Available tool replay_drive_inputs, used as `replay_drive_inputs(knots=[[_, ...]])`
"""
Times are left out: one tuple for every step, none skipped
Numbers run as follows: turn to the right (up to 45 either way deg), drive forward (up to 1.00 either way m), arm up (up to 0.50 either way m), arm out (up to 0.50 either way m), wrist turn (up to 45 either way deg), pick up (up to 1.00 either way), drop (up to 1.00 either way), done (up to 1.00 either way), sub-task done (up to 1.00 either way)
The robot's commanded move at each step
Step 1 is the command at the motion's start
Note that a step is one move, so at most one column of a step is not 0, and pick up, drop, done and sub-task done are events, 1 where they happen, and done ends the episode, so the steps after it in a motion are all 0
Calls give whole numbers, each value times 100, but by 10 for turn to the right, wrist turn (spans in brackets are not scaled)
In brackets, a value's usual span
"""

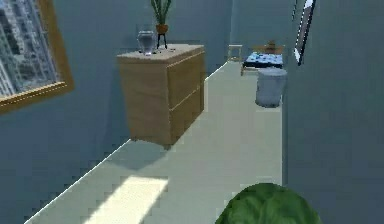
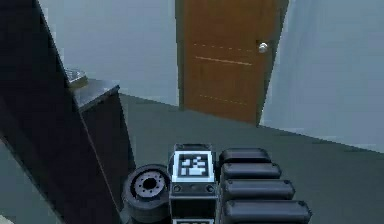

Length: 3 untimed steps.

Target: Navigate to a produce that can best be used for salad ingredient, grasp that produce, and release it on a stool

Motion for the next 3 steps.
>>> replay_drive_inputs(knots=[[90,0,0,0,0,0,0,0,0],[0,100,0,0,0,0,0,0,0],[0,100,0,0,0,0,0,0,0]])
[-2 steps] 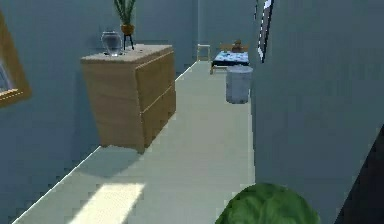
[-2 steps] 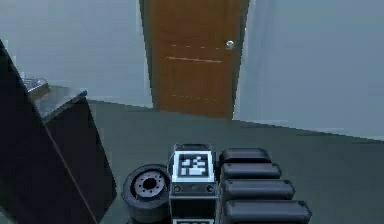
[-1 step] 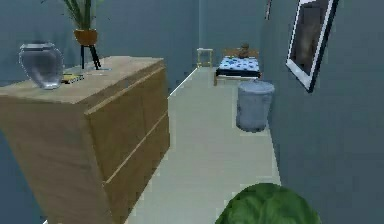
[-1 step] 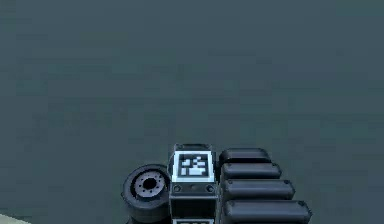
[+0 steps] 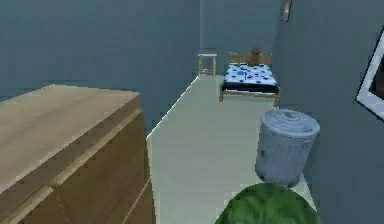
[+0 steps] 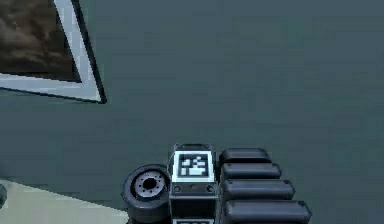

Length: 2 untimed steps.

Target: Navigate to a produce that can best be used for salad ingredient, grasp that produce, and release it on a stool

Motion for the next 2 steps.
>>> replay_drive_inputs(knots=[[30,0,0,0,0,0,0,0,0],[0,100,0,0,0,0,0,0,0]])
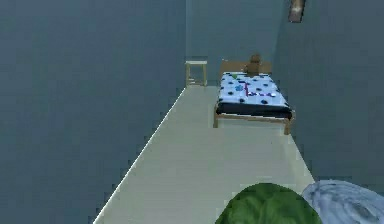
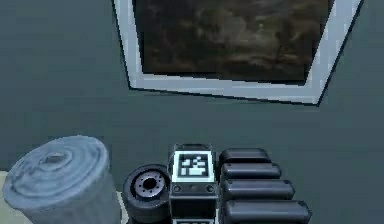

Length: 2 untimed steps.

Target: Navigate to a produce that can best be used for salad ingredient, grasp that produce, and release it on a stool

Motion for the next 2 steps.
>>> replay_drive_inputs(knots=[[0,100,0,0,0,0,0,0,0],[0,100,0,0,0,0,0,0,0]])
